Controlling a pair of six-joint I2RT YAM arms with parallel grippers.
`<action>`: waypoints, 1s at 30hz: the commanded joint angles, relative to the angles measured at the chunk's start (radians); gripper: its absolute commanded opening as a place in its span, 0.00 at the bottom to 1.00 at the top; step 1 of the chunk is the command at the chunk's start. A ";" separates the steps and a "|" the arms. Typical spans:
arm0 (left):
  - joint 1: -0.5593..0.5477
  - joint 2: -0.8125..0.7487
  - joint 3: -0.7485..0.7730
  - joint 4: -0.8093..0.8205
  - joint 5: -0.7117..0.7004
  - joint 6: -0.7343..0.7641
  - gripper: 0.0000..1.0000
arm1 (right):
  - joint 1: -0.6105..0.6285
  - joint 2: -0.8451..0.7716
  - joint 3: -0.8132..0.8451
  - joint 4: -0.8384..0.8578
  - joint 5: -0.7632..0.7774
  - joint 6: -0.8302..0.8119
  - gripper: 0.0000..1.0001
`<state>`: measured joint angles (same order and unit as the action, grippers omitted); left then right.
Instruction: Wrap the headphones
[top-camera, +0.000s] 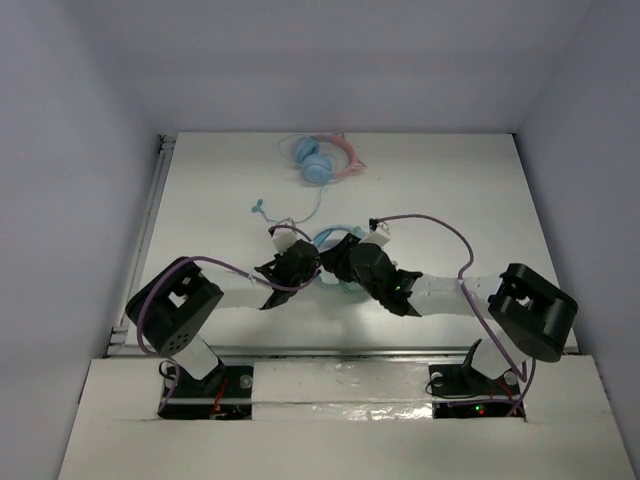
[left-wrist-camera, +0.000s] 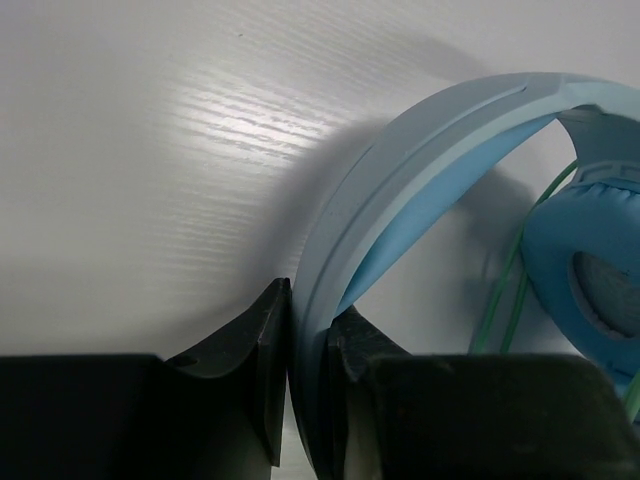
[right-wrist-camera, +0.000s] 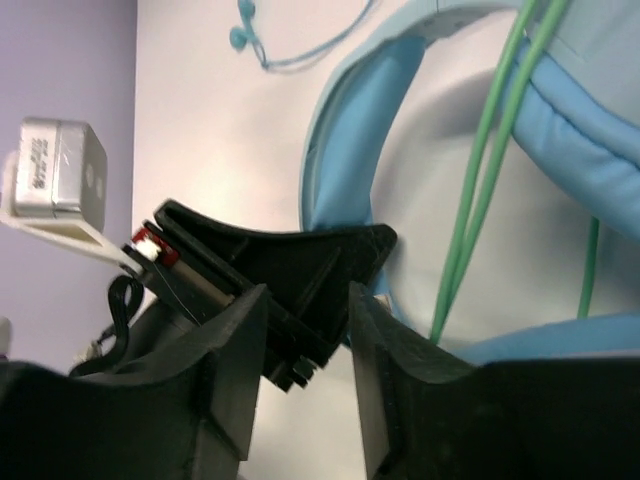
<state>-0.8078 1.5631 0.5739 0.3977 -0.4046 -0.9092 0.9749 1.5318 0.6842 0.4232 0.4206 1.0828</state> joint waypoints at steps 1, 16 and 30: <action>-0.011 0.021 0.055 0.069 0.079 -0.039 0.00 | -0.070 -0.005 0.015 -0.058 0.034 -0.067 0.46; -0.011 0.046 0.121 0.009 0.087 -0.004 0.00 | -0.328 -0.386 0.061 -0.294 0.003 -0.329 0.56; -0.011 -0.199 0.173 -0.149 -0.071 0.139 0.96 | -0.328 -0.733 0.141 -0.517 0.041 -0.492 0.59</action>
<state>-0.8165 1.4715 0.6880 0.2787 -0.3939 -0.8326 0.6483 0.8314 0.7685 -0.0273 0.4324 0.6563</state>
